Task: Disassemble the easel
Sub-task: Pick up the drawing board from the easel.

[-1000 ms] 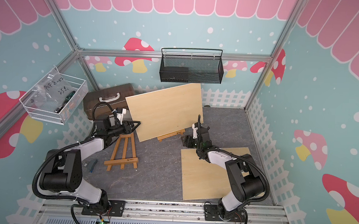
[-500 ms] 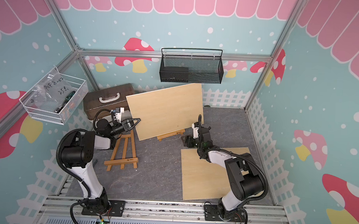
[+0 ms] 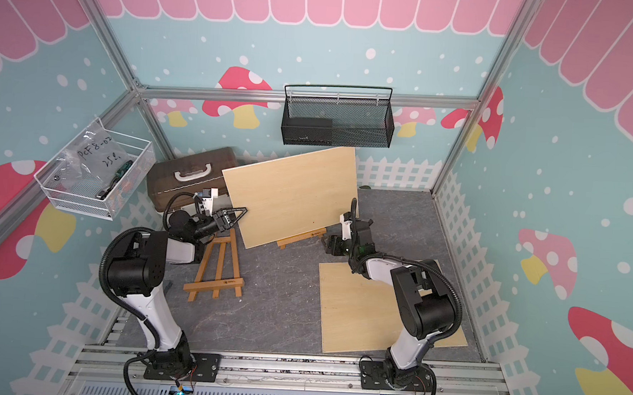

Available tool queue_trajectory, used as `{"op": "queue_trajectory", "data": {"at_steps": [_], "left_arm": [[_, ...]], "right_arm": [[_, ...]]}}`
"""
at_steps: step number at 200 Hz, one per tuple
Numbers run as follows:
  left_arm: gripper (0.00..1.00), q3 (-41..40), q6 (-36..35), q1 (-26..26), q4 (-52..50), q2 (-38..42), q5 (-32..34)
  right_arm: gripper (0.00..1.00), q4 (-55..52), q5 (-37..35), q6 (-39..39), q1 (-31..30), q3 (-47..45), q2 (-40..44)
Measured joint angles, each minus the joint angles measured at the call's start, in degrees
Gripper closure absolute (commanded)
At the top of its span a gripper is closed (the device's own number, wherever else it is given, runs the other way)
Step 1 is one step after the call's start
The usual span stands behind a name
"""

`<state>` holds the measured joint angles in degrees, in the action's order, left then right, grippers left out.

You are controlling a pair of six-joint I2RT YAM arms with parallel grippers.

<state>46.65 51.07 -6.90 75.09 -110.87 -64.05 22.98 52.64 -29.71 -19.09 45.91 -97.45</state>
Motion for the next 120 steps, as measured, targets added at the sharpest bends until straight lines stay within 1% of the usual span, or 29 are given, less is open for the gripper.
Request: {"op": "queue_trajectory", "data": {"at_steps": [33, 52, 73, 94, 120], "left_arm": [[0.63, 0.00, -1.73, 0.31, -3.04, 0.52, 0.33], [0.68, 0.00, -2.56, 0.50, -3.96, 0.83, 0.55], [0.75, 0.00, -4.81, 0.83, -6.34, 1.46, 0.98], [0.84, -0.02, -7.37, 1.38, -6.99, 2.89, 0.55], [0.96, 0.04, -10.05, 1.99, -3.82, 3.41, 0.24]], "right_arm": [[0.21, 0.24, 0.39, 0.31, 0.85, 0.00, 0.00], [0.21, 0.35, 0.59, 0.59, 1.46, 0.00, -0.11], [0.21, 0.48, 0.76, 0.79, 2.25, 0.26, -0.79], [0.21, 0.46, 0.79, 0.96, 3.06, 1.44, -2.19], [0.21, 0.68, 0.81, 0.94, 3.85, 3.17, -3.58]]}}
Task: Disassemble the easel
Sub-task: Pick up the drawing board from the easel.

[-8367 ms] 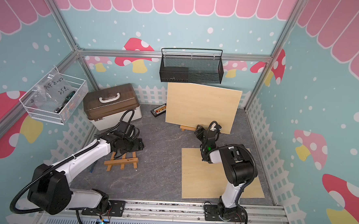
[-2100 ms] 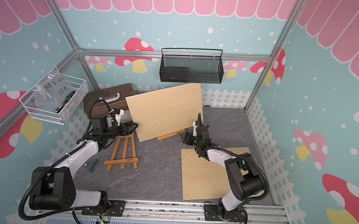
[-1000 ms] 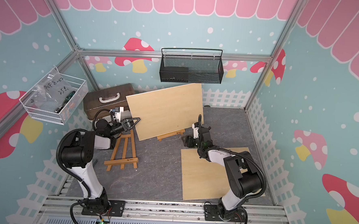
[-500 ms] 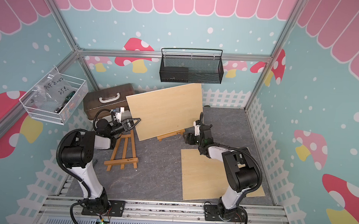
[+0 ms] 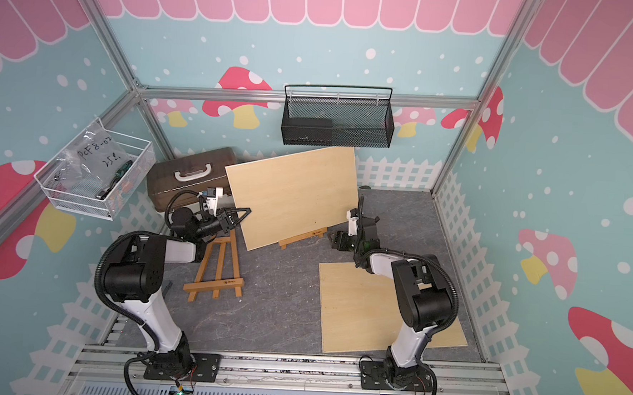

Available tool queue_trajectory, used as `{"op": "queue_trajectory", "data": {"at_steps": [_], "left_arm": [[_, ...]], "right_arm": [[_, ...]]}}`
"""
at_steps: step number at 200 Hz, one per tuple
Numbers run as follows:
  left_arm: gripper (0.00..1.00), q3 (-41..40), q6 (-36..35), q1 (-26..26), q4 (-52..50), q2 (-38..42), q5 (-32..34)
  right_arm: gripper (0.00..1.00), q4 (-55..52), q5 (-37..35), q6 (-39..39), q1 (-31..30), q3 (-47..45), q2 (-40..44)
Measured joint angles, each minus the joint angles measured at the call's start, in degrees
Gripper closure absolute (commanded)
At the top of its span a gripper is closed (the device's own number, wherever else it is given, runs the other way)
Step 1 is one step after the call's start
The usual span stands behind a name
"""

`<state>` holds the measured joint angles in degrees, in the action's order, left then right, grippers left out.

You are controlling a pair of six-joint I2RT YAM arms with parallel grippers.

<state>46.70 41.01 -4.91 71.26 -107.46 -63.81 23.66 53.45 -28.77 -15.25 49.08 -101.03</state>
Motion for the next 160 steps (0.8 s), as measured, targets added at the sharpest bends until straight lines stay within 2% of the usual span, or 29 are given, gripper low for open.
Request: {"op": "queue_trajectory", "data": {"at_steps": [8, 44, 69, 74, 91, 123, 160], "left_arm": [[1.00, 0.00, 0.90, -0.26, 0.85, -0.07, 0.22], [1.00, 0.00, 3.87, -0.76, 5.16, -1.79, -0.31], [1.00, 0.00, 3.89, -0.76, 5.53, -1.90, -0.72], [1.00, -0.02, 3.78, -0.81, 5.49, -1.88, -0.74], [1.00, -0.04, 3.54, -0.81, 5.29, -1.88, -0.79], [1.00, -0.44, 2.08, -0.81, 4.37, -1.55, -1.01], [1.00, -1.31, -2.80, -0.55, -1.11, 1.31, -1.38]], "right_arm": [[0.21, 0.13, 0.00, -0.09, 0.28, 0.46, -0.31], [0.15, 3.69, -0.31, -2.47, 1.14, 1.42, -2.89], [0.12, 8.11, -1.57, -6.64, 1.79, 1.42, -5.64], [0.09, 9.27, -1.95, -7.74, 1.90, 1.42, -6.23], [0.08, 13.66, -3.08, -11.10, 2.21, 1.42, -8.39], [0.08, 23.02, -5.29, -18.71, 2.49, 1.09, -12.44], [0.08, 35.69, -6.82, -27.67, 2.49, 0.33, -16.65]]}}
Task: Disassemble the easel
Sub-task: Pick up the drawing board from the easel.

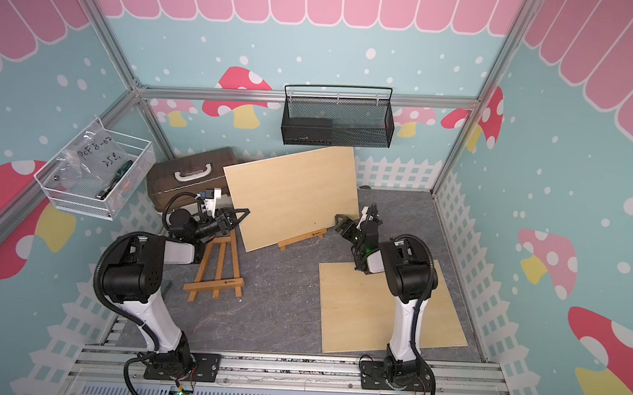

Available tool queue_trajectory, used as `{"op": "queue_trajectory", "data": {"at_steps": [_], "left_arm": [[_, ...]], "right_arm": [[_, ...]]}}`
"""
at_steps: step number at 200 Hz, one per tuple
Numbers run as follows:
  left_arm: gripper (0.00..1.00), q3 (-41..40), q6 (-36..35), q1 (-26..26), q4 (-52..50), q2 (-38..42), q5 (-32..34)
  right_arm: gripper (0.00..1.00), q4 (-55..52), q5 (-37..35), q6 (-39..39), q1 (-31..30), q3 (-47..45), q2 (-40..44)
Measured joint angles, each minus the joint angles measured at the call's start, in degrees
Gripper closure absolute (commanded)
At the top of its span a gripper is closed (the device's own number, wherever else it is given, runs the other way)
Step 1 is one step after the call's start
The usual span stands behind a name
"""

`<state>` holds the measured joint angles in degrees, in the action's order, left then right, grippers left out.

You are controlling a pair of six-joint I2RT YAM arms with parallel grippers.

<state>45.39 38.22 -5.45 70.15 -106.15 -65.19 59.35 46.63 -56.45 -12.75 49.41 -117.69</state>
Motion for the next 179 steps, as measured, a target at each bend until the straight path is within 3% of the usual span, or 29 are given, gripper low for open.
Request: {"op": "queue_trajectory", "data": {"at_steps": [61, 179], "left_arm": [[1.00, -0.13, -2.56, 0.02, -3.02, 0.96, -0.20], [1.00, -0.13, -5.51, 0.28, -9.05, 3.43, 0.50]], "right_arm": [[0.09, 15.02, -1.31, -10.12, 0.02, -0.37, -6.12], [0.13, 26.16, -2.89, -20.00, 0.02, 2.25, -12.72]]}}
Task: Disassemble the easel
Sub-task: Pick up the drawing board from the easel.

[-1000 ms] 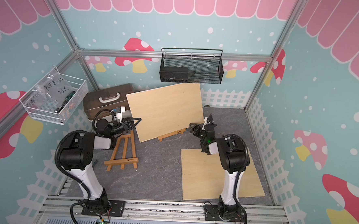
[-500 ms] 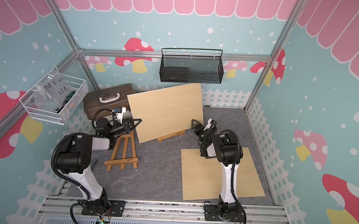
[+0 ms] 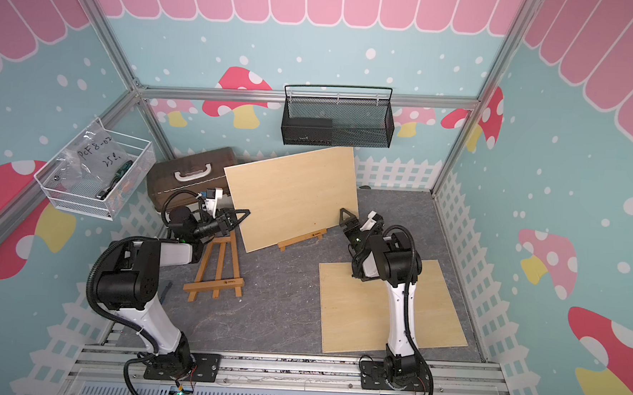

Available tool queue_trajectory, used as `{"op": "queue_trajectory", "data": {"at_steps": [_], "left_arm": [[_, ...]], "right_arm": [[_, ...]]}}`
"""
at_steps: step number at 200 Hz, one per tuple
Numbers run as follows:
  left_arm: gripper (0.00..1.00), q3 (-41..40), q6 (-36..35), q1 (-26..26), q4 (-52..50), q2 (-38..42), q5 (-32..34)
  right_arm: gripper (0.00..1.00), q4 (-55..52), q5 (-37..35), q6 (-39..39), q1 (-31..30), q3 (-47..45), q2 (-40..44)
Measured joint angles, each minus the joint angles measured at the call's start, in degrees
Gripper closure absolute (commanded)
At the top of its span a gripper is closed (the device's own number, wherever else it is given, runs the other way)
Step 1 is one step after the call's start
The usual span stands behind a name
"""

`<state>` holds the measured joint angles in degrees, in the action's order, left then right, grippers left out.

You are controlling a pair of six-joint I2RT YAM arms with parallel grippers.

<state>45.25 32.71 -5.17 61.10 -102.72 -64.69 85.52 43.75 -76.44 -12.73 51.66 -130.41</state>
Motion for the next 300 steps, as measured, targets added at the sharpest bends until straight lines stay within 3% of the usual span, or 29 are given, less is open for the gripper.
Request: {"op": "queue_trajectory", "data": {"at_steps": [100, 194, 300], "left_arm": [[1.00, 0.00, -4.37, 0.59, -7.32, 2.64, 1.51], [1.00, 0.00, -8.24, 1.60, -19.10, 6.86, 1.53], [1.00, 0.11, -18.78, 4.17, -36.46, 13.84, 2.34]], "right_arm": [[0.16, -0.24, 0.94, -5.68, 0.26, 3.30, -1.97], [0.18, -3.17, 0.83, -6.01, 0.44, 0.70, 3.67], [0.18, -4.11, 0.92, -5.81, 0.33, -7.37, 8.48]]}}
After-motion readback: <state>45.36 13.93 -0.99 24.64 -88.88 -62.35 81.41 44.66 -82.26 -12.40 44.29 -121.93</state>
